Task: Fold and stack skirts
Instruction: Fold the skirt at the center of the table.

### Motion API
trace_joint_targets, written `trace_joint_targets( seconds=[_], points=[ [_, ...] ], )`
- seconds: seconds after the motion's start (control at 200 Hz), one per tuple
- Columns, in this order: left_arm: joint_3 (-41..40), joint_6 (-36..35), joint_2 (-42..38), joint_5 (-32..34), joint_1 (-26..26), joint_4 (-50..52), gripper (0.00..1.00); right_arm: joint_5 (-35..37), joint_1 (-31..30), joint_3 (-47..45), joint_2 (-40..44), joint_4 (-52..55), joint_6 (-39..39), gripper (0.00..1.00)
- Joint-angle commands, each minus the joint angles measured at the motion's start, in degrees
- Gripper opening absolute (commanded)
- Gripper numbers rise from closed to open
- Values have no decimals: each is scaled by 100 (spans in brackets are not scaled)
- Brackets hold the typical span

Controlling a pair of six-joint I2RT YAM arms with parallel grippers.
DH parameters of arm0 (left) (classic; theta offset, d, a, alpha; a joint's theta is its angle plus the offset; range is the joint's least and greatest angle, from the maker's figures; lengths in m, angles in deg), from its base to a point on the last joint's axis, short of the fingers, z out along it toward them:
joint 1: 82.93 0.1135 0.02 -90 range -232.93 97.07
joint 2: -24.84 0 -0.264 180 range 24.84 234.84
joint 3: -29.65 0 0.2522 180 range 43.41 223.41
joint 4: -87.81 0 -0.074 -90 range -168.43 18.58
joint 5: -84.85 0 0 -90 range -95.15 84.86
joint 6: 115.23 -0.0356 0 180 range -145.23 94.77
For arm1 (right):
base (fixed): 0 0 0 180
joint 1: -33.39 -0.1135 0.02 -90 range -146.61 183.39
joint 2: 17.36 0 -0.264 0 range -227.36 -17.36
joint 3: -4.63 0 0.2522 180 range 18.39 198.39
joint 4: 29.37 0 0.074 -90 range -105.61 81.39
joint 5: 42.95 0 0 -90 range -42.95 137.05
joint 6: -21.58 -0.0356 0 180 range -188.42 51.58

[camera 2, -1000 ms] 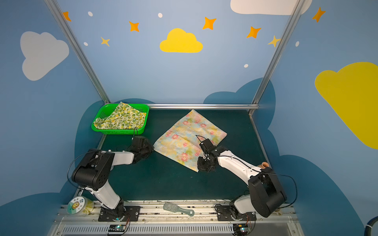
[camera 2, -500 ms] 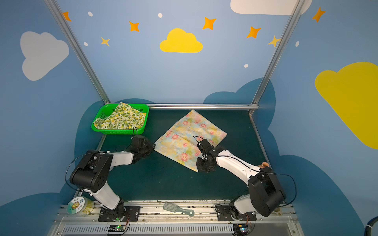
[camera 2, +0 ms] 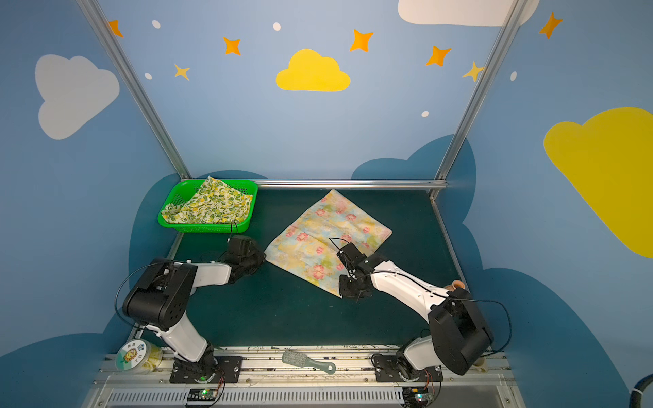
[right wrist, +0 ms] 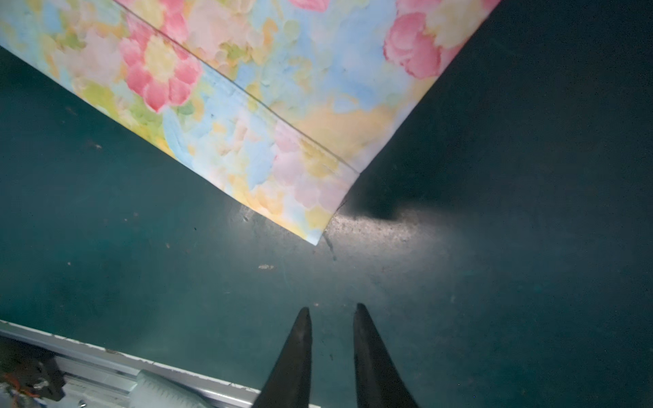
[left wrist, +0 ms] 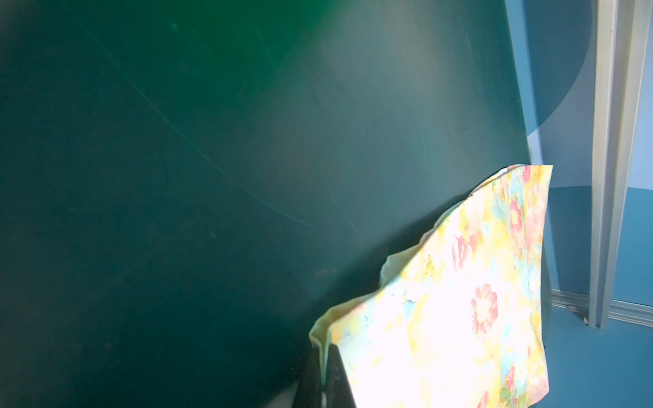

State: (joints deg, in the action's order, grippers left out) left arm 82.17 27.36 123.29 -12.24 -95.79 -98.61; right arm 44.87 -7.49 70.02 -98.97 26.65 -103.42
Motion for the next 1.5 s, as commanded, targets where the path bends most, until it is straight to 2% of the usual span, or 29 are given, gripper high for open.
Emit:
trace_joint_targets(
  seconds=[0.0, 0.15, 0.27, 0.771, 1.131, 1.241, 1.357, 1.457, 1.492],
  points=[
    [-1, -147, -183, 77, 12, 240, 4, 509, -188, 268, -24, 303, 172, 27],
    [113, -311, -281, 11, 21, 428, 4, 890, -513, 585, -357, 433, 385, 35],
    [208, -412, -292, -102, 54, 571, 4, 1188, -812, 901, -752, 528, 582, 37],
    [246, -399, -169, -589, 319, 595, 4, 2187, -1478, 1687, -2433, 619, 1058, 37],
    [272, -391, -116, -745, 396, 560, 4, 2655, -1548, 1840, -2798, 794, 941, 39],
    [246, -400, -139, -742, 423, 560, 4, 2709, -1537, 1832, -2841, 808, 910, 36],
    [237, -399, -142, -767, 456, 560, 4, 2697, -1540, 1836, -2935, 795, 931, 26],
    [246, -407, -160, -785, 477, 576, 4, 2570, -1554, 1844, -2990, 760, 980, 1],
    [266, -423, -168, -791, 482, 598, 4, 2522, -1565, 1858, -2991, 772, 993, 0]
  ],
)
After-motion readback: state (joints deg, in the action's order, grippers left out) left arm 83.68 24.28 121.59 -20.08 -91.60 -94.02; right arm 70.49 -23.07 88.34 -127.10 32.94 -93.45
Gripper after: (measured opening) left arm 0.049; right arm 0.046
